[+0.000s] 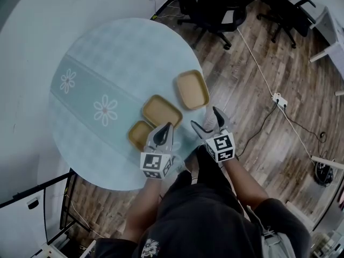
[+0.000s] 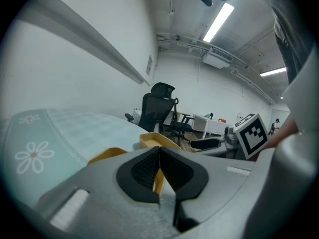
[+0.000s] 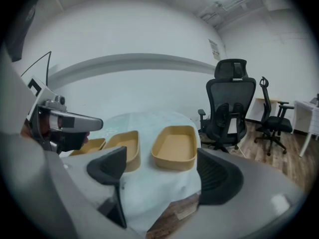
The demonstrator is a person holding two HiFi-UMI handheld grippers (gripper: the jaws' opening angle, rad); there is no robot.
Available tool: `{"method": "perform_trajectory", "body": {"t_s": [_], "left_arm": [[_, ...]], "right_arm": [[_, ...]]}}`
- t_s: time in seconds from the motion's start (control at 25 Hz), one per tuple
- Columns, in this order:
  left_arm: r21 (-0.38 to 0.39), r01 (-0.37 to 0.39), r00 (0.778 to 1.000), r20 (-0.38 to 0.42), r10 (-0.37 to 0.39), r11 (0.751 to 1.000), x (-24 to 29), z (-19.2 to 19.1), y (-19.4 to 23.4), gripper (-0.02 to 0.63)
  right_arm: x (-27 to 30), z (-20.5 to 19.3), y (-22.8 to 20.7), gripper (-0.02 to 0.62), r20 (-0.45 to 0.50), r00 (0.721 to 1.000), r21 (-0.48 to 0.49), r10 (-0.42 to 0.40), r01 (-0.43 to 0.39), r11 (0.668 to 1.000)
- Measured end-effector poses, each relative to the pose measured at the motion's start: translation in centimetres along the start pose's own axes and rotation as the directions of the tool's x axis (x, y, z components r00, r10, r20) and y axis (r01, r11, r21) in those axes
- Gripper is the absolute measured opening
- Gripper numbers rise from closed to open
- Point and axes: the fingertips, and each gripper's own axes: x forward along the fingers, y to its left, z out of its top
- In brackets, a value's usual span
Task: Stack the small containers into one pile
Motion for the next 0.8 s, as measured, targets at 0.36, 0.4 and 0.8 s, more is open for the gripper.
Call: {"method": "perform_trajectory", "body": {"t_s": [0.36, 0.4, 0.8], "left_arm": [[-0.013, 0.001, 1.0, 0.009, -0.001, 1.0, 0.1, 0.3, 0.2, 0.006], [-0.015, -0.003, 1.0, 0.011, 0.003, 1.0, 0.1, 0.3, 0.3, 0.006], [-0.027, -0.032, 0.999, 0.009, 0.032, 0.999, -0.3, 0.7, 1.1, 0.006]], "right_arm": [[3.9, -2.3, -1.8, 0.476, -0.095, 0.989, -0.011, -0.111, 0.11, 0.994], [4.4, -2.4, -1.9, 0.479, -0.103, 0.988, -0.011, -0.114, 0.113, 0.993], [8.0, -3.0, -2.8, 0.558, -0.15, 0.977, 0.016, -0.153, 0.157, 0.987]]}}
